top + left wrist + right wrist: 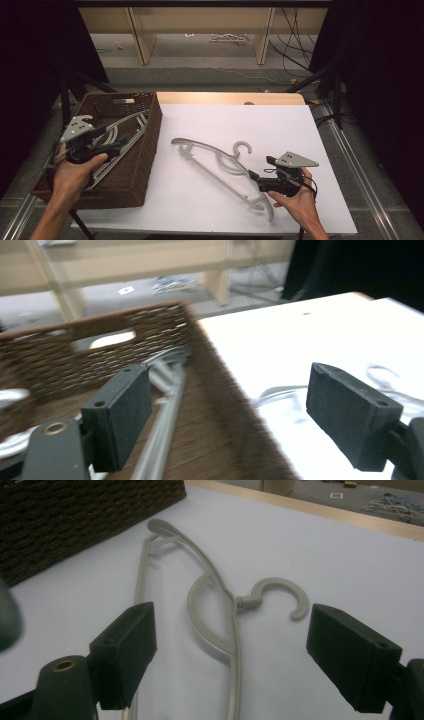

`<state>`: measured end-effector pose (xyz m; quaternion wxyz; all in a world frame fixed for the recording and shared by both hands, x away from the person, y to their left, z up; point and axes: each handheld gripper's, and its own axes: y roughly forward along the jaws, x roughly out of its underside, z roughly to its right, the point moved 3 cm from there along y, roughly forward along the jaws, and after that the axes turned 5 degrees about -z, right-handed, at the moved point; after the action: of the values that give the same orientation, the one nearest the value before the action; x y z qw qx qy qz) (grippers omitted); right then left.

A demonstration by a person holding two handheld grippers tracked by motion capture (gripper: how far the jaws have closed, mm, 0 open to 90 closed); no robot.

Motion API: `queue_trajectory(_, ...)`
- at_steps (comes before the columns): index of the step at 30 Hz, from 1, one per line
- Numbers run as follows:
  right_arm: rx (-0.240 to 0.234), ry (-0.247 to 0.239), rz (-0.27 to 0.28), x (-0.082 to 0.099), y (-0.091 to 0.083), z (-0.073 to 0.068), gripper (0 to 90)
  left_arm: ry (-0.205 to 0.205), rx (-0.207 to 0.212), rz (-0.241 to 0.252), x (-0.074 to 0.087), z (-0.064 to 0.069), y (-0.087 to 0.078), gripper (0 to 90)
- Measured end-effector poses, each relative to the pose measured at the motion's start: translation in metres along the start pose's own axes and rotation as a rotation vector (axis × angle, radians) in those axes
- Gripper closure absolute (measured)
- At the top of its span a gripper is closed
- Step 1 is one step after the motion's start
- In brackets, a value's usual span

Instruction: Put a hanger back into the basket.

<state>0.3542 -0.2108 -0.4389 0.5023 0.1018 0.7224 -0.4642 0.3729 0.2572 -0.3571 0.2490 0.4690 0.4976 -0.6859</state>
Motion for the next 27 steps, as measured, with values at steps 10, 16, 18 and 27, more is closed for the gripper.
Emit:
queue_trajectory(10,-0.021,0.014,0.027,0.0,-0.002,-0.001,18.1,0.031,0.172,0.072,0.012,0.068,-0.003,15.8)
queue_trajectory(16,-0.02,0.002,0.073,-0.001,-0.003,0.0,17.8,0.055,0.246,0.092,0.029,0.096,0.006,15.9)
queue_trajectory(18,-0.014,0.001,0.075,-0.001,-0.003,-0.001,17.8,0.069,0.267,0.093,0.037,0.104,0.008,16.0)
queue_trajectory(27,-0.019,-0.009,0.066,0.0,-0.004,0.0,17.8,0.107,0.322,0.09,0.07,0.121,0.018,15.9)
